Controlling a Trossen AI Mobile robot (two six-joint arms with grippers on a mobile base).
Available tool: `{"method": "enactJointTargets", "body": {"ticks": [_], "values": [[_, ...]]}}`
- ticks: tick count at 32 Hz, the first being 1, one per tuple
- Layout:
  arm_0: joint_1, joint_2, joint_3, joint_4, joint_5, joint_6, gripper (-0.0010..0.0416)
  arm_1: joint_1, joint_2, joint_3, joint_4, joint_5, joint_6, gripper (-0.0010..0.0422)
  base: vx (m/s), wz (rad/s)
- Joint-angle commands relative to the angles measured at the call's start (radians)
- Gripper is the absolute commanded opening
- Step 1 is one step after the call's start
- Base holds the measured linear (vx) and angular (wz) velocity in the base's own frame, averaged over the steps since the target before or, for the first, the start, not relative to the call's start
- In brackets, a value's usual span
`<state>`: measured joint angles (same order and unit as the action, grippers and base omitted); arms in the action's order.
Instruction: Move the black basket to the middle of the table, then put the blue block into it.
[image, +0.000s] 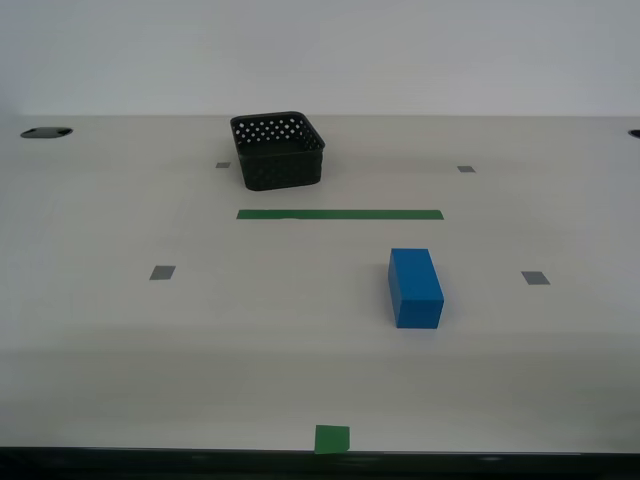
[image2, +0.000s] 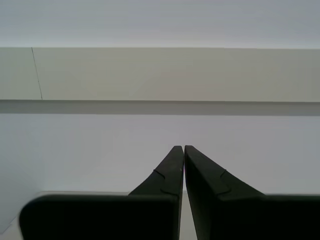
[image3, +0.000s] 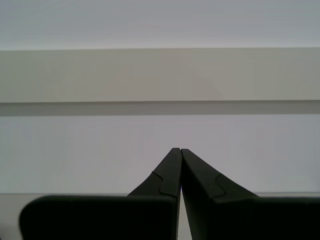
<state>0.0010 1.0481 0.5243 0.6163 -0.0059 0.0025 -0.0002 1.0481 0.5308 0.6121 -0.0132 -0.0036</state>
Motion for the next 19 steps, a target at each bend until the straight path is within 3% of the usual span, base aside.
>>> {"method": "enactJointTargets", "body": {"ticks": [1, 5, 7, 11, 13, 15, 19], "values": [[0.0, 0.0, 0.001, 0.003, 0.0, 0.0, 0.0, 0.0, 0.0, 0.013, 0.006, -0.001, 0.002, 0.0, 0.0, 0.0], [0.0, 0.0, 0.001, 0.003, 0.0, 0.0, 0.0, -0.002, -0.001, 0.071, -0.077, 0.003, -0.104, 0.0, 0.0, 0.0], [0.0, 0.0, 0.001, 0.003, 0.0, 0.0, 0.0001, -0.002, 0.002, 0.188, -0.341, 0.007, -0.165, 0.0, 0.0, 0.0], [0.0, 0.0, 0.001, 0.003, 0.0, 0.0, 0.0001, -0.002, 0.052, 0.394, -0.712, 0.018, -0.154, 0.0, 0.0, 0.0], [0.0, 0.0, 0.001, 0.004, 0.0, 0.0, 0.0, -0.002, 0.084, 0.478, -0.825, 0.056, -0.154, 0.0, 0.0, 0.0], [0.0, 0.0, 0.001, 0.004, 0.0, 0.0, 0.0001, -0.008, 0.154, 0.62, -0.986, 0.154, -0.161, 0.0, 0.0, 0.0], [0.0, 0.0, 0.001, 0.004, 0.0, 0.001, 0.0001, -0.043, 0.296, 0.801, -1.159, 0.174, -0.188, 0.0, 0.0, 0.0]]}}
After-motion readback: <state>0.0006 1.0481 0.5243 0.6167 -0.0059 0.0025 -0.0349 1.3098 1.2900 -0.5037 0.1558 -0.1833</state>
